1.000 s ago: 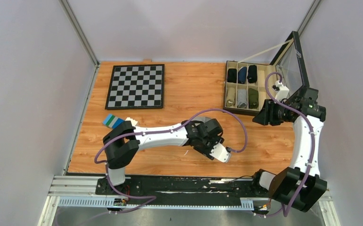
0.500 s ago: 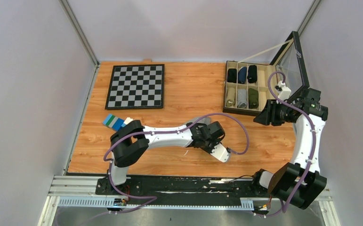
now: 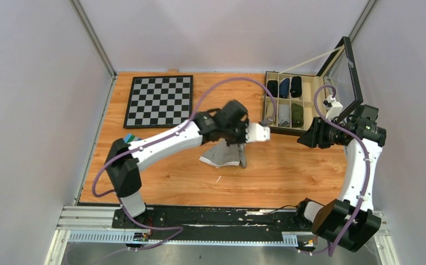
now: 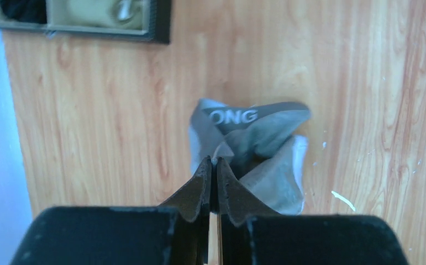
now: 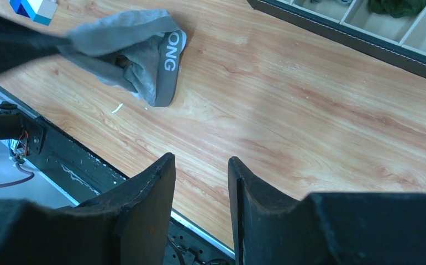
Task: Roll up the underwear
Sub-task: Flatten out the underwear at the center of the board.
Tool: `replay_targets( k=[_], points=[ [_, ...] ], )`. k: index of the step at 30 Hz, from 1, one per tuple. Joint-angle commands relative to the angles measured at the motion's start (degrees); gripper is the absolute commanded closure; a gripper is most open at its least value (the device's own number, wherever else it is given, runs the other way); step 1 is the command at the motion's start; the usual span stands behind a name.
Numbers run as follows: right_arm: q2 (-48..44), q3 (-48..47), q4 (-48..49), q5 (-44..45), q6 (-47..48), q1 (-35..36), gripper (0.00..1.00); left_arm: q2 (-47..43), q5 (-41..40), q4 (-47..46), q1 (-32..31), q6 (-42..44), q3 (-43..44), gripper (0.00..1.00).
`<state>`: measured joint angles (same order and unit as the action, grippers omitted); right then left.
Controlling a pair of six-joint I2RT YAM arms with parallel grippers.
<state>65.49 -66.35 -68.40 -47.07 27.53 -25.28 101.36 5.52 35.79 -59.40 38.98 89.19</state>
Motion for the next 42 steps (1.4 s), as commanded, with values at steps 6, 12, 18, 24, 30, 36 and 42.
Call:
replay_targets(
  k=[6,12,18,24,30,36,42],
  points=[
    [-2.0,0.6,4.2,0.1,-6.3,10.5,0.59,-8.7,19.5,2.6,19.9,-23.7,-2.1,0.94],
    [10.3,2.7,8.5,-1.5,-8.9,21.7,0.55,-7.0,26.6,-0.8,32.4,-31.2,-6.0,0.94],
    [26.1,-0.3,15.8,6.5,-10.7,35.0,0.56,-5.4,26.7,-3.7,36.8,-29.5,-9.0,0.94],
    [41.8,-9.0,24.8,10.1,-24.9,35.4,0.64,-4.2,30.0,-5.0,40.2,-32.1,-10.1,0.93],
    [45.7,-10.4,34.8,15.6,-33.8,36.4,0.61,-5.4,31.2,-6.3,40.9,-32.9,-11.0,0.92],
    [50.4,-14.1,35.4,18.3,-34.6,39.8,0.56,-6.1,32.0,-7.4,40.9,-33.9,-12.0,0.92],
    [50.8,-14.0,34.0,25.0,-35.7,42.1,0.64,-6.5,32.9,-8.0,40.9,-34.7,-12.3,0.91]
  ],
)
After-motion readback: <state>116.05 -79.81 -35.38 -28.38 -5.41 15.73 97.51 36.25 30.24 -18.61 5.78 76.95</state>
